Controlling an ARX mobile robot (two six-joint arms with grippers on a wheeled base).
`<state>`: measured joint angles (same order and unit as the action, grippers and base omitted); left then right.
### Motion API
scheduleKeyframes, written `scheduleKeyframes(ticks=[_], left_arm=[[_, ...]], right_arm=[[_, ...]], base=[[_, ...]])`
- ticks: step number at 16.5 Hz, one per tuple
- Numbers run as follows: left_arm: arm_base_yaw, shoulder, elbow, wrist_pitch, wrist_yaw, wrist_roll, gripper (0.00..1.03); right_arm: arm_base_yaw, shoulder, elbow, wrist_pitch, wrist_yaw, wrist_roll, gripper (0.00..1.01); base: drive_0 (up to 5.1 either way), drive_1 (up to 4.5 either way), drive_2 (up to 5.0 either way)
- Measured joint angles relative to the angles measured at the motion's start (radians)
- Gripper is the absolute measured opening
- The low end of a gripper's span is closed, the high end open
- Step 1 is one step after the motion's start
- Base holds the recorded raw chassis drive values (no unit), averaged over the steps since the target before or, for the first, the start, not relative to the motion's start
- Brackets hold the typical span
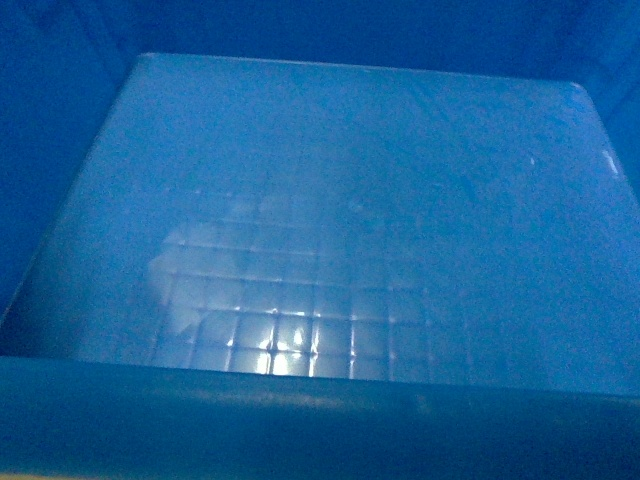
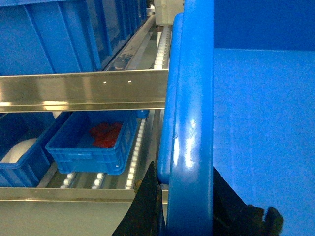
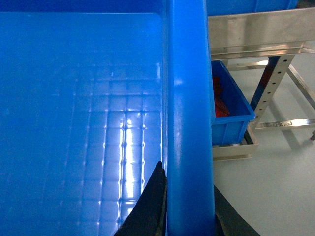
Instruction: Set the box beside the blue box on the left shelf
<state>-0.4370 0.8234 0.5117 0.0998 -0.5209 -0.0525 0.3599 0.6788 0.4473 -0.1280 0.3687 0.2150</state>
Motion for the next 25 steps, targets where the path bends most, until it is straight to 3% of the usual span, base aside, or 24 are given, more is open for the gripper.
scheduleKeyframes(ticks=[5, 25], left_arm=[[0.0, 0.0, 0.0, -0.002, 0.0, 0.0, 0.15], [0.0, -0.003, 0.0, 0.0, 0.0, 0.0, 0.15]], right_arm=[[0.0, 0.0, 0.0, 0.0, 0.0, 0.0, 0.09], [0.0, 0.0, 0.0, 0.0, -0.001, 0.001, 0.09]], base=[[-5.0, 2.43, 2.4], [0.0, 0.0, 0.0]])
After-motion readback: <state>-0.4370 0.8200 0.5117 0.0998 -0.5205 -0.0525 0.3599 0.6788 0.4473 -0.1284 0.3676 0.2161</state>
